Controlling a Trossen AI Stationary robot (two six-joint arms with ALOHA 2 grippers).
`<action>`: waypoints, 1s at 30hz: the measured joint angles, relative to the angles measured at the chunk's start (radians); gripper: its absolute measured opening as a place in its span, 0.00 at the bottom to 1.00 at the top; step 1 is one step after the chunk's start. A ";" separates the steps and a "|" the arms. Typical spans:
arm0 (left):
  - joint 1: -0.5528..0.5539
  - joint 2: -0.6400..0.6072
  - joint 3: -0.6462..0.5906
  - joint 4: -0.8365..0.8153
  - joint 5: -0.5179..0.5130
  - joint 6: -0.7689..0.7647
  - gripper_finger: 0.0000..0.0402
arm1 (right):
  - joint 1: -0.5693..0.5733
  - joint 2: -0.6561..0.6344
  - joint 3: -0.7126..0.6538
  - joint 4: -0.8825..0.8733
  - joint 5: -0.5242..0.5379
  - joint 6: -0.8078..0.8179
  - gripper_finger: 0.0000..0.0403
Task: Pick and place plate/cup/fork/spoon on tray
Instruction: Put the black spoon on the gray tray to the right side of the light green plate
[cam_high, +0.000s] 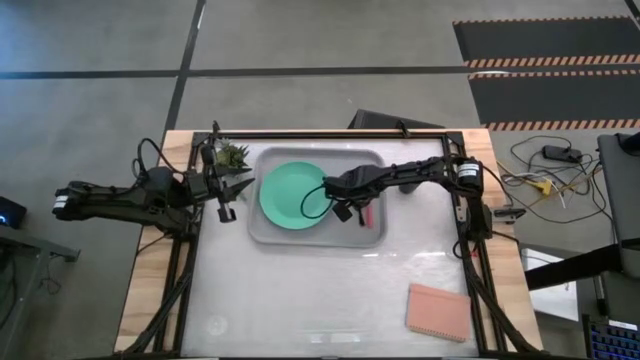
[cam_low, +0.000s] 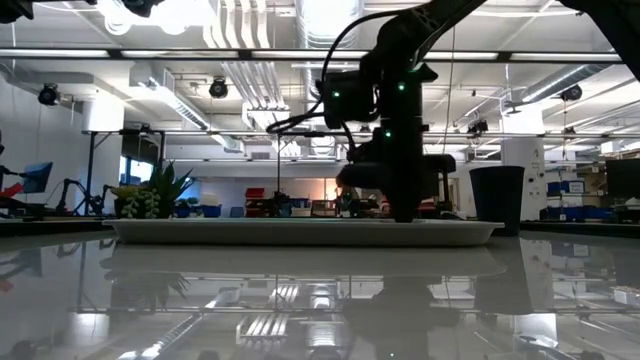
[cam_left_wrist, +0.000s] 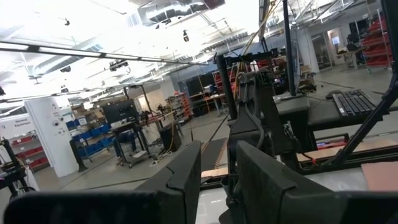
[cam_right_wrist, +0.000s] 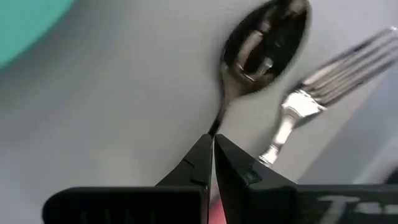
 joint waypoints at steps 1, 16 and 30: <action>0.000 0.000 0.000 0.000 0.000 0.000 0.21 | 0.000 0.000 0.000 0.008 -0.001 -0.004 0.02; 0.000 0.000 0.000 0.000 0.000 -0.001 0.21 | -0.005 0.000 0.000 0.019 0.026 -0.008 0.02; 0.000 0.000 0.000 0.000 0.000 -0.001 0.21 | -0.011 -0.021 0.008 0.118 0.030 -0.020 0.02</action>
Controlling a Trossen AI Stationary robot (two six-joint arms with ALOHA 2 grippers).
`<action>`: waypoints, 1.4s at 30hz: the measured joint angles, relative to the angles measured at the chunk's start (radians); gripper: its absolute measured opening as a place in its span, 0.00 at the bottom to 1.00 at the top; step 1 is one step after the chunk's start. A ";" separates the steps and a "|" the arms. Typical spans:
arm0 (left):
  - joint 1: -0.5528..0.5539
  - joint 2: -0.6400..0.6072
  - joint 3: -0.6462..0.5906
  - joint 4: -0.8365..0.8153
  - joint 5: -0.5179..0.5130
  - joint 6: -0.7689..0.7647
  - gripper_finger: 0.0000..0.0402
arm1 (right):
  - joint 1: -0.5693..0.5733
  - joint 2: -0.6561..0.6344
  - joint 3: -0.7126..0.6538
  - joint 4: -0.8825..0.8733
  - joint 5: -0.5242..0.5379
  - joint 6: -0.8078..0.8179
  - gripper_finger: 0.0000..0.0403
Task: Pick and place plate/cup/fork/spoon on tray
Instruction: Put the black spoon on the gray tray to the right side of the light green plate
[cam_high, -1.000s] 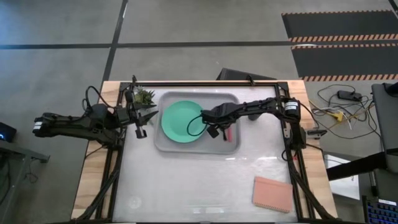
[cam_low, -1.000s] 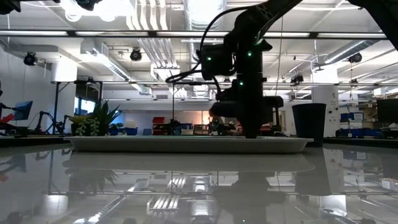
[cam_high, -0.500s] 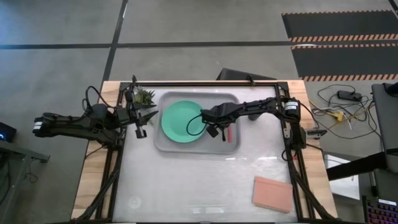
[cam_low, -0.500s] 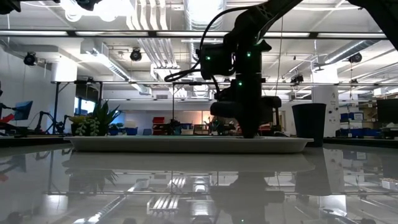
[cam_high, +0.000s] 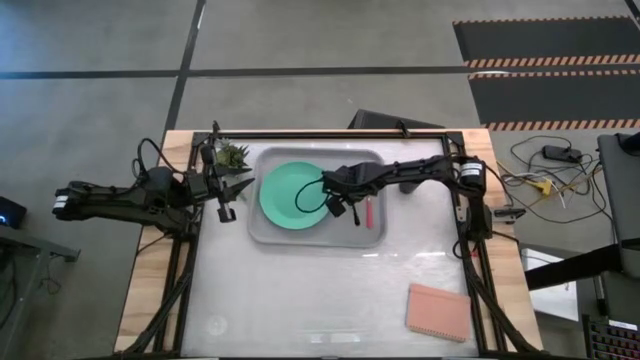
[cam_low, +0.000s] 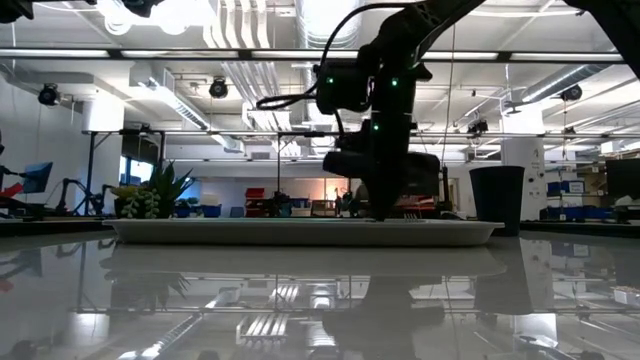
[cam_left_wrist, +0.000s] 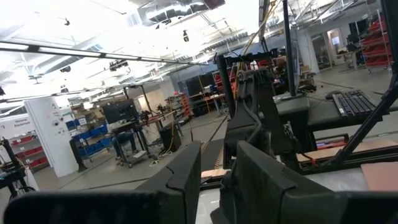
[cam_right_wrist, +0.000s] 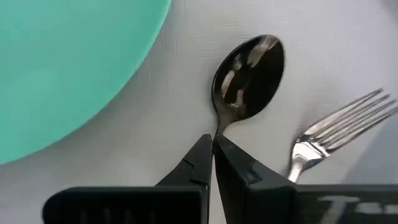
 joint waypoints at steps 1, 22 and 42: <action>0.000 0.000 0.000 0.000 0.000 0.000 0.21 | 0.000 -0.006 0.001 -0.008 -0.002 0.001 0.02; 0.000 0.001 0.000 0.000 0.000 0.000 0.21 | 0.077 -0.013 -0.054 -0.036 -0.010 0.097 0.02; 0.000 -0.001 0.000 0.000 0.000 0.000 0.21 | 0.094 -0.012 -0.109 -0.004 -0.003 0.118 0.02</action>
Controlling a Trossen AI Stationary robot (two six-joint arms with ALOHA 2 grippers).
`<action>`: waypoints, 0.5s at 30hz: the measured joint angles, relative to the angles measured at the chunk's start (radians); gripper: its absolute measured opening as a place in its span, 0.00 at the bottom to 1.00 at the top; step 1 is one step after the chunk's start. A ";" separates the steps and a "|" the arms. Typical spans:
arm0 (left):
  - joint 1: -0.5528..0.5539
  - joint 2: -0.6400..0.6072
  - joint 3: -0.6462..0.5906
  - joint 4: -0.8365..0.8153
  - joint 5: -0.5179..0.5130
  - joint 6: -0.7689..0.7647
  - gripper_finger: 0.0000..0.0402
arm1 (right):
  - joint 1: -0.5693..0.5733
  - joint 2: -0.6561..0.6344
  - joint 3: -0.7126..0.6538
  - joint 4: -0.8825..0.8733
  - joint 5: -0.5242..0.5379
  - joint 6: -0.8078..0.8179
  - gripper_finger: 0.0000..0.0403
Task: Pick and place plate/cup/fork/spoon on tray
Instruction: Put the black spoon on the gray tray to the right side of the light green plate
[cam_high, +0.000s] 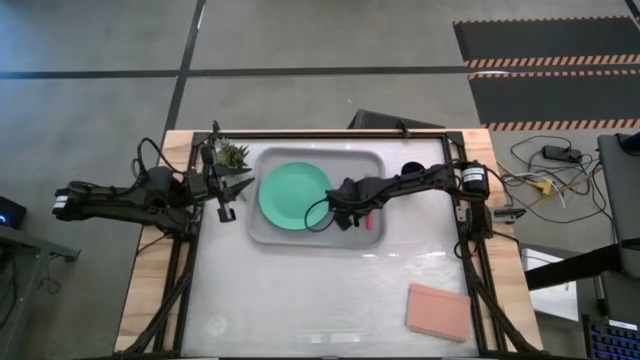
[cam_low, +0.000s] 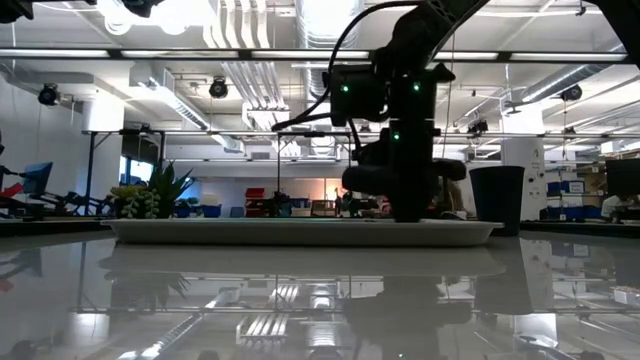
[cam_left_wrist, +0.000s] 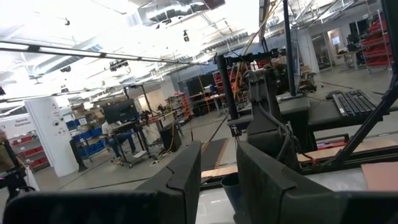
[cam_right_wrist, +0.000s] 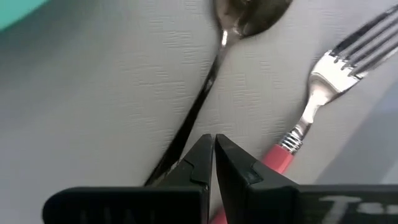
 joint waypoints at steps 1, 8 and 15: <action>0.000 0.000 0.000 0.000 0.000 0.000 0.21 | 0.002 0.000 0.004 0.004 -0.006 0.000 0.02; 0.000 0.000 0.000 0.000 0.000 0.000 0.21 | 0.005 0.000 0.017 0.026 -0.039 -0.001 0.02; 0.000 0.000 0.000 0.000 0.000 0.000 0.21 | 0.007 0.000 0.018 0.059 -0.039 -0.002 0.02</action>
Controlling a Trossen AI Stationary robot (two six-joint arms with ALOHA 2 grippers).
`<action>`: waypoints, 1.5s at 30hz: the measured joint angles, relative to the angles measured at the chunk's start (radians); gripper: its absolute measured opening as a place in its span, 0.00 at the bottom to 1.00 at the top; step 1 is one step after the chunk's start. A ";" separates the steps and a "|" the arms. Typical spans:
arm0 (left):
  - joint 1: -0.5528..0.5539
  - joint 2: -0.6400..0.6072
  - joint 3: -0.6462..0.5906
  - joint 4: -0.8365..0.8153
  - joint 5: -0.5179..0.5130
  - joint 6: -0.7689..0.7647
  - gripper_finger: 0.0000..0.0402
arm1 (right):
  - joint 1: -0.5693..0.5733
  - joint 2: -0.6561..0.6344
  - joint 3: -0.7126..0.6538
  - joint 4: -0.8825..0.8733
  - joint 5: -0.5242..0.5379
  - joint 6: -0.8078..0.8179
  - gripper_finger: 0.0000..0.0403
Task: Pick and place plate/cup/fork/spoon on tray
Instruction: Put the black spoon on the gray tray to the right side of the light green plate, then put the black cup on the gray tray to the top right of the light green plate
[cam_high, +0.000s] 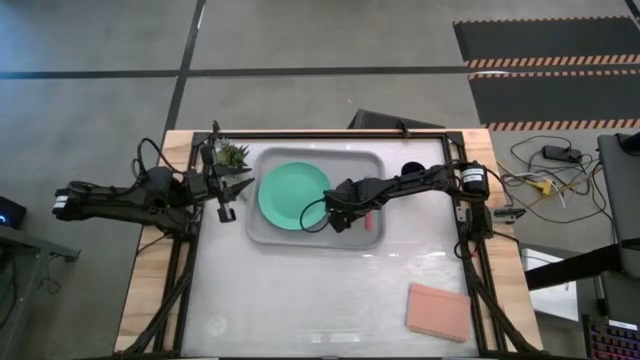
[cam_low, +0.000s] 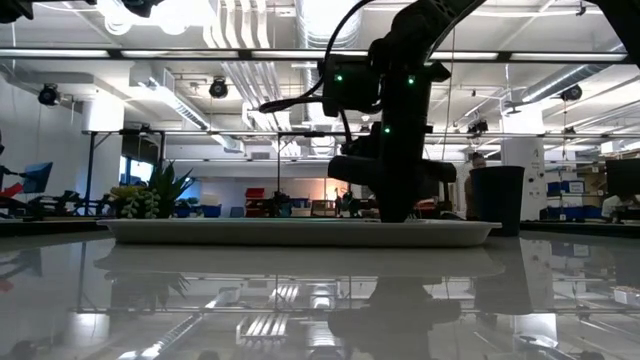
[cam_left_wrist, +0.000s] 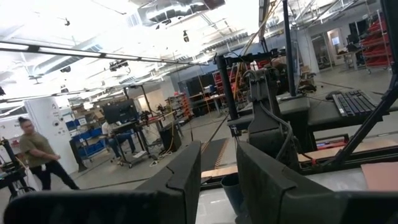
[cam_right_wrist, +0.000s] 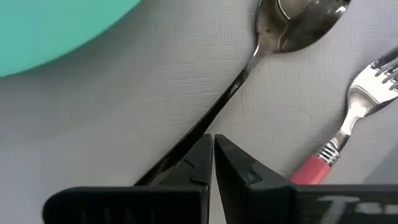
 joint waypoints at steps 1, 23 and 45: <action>0.000 0.000 0.000 0.000 0.000 0.000 0.21 | 0.000 0.000 0.000 0.004 0.000 0.000 0.02; -0.001 0.001 0.000 0.000 0.000 0.000 0.21 | -0.008 -0.223 0.000 -0.105 0.053 -0.012 0.02; 0.000 0.003 0.000 0.001 0.000 0.000 0.21 | -0.138 -0.430 -0.038 -0.507 0.226 0.175 0.27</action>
